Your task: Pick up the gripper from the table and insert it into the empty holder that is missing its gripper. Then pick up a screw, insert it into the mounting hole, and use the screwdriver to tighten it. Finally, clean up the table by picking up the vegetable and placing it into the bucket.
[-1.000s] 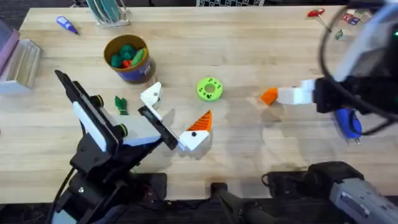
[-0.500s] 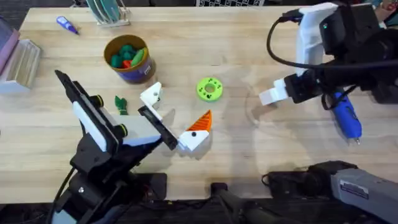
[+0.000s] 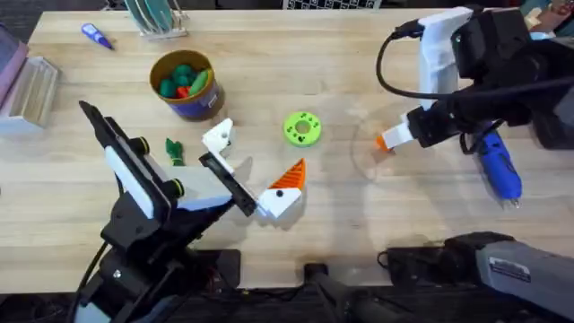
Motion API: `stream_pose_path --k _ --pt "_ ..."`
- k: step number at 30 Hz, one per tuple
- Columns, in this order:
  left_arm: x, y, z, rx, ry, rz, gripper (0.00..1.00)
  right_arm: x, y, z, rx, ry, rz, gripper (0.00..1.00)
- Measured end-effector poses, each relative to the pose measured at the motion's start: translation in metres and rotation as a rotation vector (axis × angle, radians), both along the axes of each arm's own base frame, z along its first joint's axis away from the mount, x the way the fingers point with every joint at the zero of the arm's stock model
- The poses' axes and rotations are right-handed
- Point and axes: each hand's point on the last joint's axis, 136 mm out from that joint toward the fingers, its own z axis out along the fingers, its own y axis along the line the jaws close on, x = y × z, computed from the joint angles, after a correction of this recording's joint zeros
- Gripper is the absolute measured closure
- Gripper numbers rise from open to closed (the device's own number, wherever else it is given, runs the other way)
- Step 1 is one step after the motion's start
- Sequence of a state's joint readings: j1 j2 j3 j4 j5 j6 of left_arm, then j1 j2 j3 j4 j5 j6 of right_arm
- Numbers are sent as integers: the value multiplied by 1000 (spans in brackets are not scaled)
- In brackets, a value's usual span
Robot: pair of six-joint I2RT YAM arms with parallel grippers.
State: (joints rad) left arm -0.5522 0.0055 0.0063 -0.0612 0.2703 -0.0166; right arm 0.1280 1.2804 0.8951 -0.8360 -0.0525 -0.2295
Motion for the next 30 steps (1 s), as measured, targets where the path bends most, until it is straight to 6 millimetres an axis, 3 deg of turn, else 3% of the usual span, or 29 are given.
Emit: stream_pose_path --k 3,5,6,7,13,19,25,30 --pt "0 0 0 0 0 0 15 1 0 0 0 -3 3 621" --pt "0 0 0 0 0 0 15 3 0 1 0 -15 5 879" --pt "0 0 0 0 0 0 15 5 1 2 3 -21 3 963" --pt "0 0 0 0 0 0 15 6 1 2 3 -24 3 986" --pt "0 0 0 0 0 0 15 2 0 17 6 -33 -6 988" --pt "0 0 0 0 0 0 15 -1 5 75 81 -183 -75 989" --pt "0 0 0 0 0 0 15 -6 40 140 365 -417 -54 990" --pt "0 0 0 0 0 0 15 -13 79 149 627 -451 49 990"
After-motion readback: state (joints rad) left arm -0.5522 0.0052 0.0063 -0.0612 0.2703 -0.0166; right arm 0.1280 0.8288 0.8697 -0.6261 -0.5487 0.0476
